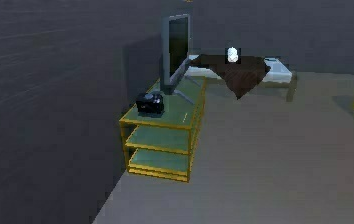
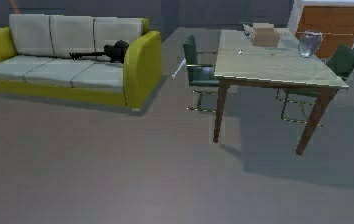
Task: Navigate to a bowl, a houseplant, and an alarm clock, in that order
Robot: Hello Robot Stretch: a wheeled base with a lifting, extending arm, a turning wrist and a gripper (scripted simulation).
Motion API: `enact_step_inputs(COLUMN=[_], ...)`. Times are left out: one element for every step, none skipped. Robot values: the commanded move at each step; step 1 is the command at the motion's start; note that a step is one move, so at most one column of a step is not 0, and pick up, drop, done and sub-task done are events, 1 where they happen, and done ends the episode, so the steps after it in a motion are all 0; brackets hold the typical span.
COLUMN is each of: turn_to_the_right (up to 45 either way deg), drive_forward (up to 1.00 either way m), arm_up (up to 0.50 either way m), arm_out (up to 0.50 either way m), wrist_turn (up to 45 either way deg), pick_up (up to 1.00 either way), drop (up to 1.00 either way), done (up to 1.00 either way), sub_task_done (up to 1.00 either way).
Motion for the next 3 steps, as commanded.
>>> enact_step_inputs(turn_to_the_right=[12.0, 0.0, -33.0], drive_forward=[0.00, 0.75, 0.00], arm_up=[0.00, 0.00, 0.00], arm_out=[0.00, 0.00, 0.00], wrist_turn=[0.0, 0.0, 0.0], pick_up=[0.00, 0.00, 0.00], drop=[0.00, 0.00, 0.00], done=[0.00, 0.00, 0.00], sub_task_done=[0.00, 0.00, 0.00])
